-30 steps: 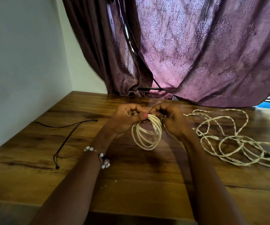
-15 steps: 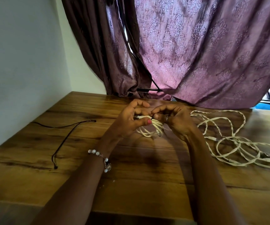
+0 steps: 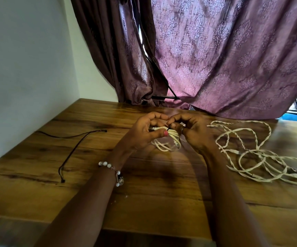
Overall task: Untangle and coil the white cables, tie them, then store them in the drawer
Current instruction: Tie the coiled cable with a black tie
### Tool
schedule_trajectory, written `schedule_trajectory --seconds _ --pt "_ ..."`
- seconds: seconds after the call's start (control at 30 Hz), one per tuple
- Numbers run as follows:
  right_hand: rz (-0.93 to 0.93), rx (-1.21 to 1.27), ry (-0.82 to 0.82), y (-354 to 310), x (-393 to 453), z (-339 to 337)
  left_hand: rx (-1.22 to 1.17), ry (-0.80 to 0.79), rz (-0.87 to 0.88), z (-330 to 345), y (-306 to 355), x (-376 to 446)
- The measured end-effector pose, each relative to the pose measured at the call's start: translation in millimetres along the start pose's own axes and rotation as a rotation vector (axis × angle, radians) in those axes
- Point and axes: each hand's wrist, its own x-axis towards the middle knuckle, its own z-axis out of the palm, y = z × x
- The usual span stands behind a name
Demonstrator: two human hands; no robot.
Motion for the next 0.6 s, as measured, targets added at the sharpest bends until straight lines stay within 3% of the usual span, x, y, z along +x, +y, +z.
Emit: schedule_trajectory --seconds 0.33,0.6 --pt "-0.044 -0.101 0.104 1 3 13 0.012 0.125 -0.009 -2 -2 1" --pt "-0.095 -0.276 -0.036 -4 1 0 0.032 0.112 -0.023 0 -4 -1"
